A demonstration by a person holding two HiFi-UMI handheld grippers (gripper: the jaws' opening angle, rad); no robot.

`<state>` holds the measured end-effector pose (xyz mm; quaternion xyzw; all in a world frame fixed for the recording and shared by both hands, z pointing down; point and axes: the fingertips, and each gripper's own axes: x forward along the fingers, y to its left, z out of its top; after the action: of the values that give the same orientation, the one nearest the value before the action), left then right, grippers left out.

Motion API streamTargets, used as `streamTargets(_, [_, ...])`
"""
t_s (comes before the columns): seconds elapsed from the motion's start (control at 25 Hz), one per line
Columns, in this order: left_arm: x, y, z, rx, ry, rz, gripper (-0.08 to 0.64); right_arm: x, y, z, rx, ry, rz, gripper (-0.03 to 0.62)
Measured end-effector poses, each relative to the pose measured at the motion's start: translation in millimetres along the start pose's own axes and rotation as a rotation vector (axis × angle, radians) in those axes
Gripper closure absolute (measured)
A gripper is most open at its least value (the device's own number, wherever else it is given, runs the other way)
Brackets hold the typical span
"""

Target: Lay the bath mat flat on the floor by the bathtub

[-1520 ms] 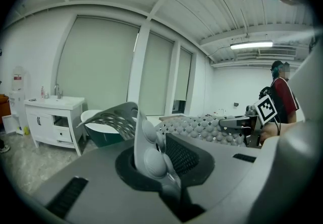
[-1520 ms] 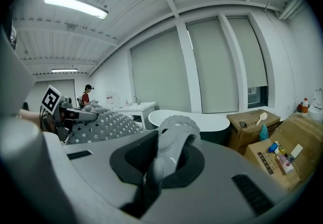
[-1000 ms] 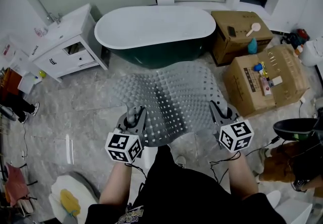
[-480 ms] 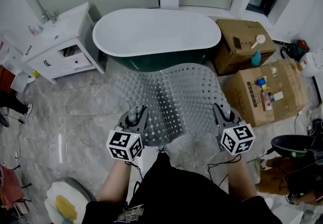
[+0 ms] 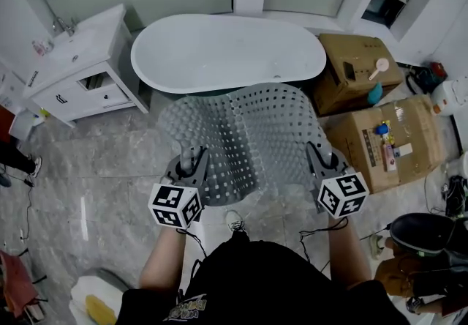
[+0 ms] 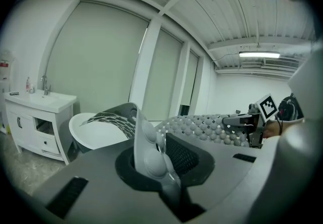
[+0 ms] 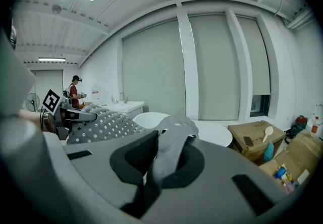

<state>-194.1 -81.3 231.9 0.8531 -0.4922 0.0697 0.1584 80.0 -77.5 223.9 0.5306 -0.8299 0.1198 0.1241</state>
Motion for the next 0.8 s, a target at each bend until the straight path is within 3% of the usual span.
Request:
streamTargets(0.36, [23, 37, 22, 0.025, -0.018, -0.002, 0.505, 39, 2, 30, -0.044, -0.032, -0.008, 0.563])
streamTargets(0.8, [50, 35, 45, 0.044, -0.031, 0.02, 0.503, 56, -29, 39, -0.036, -0.038, 0.005, 0.563])
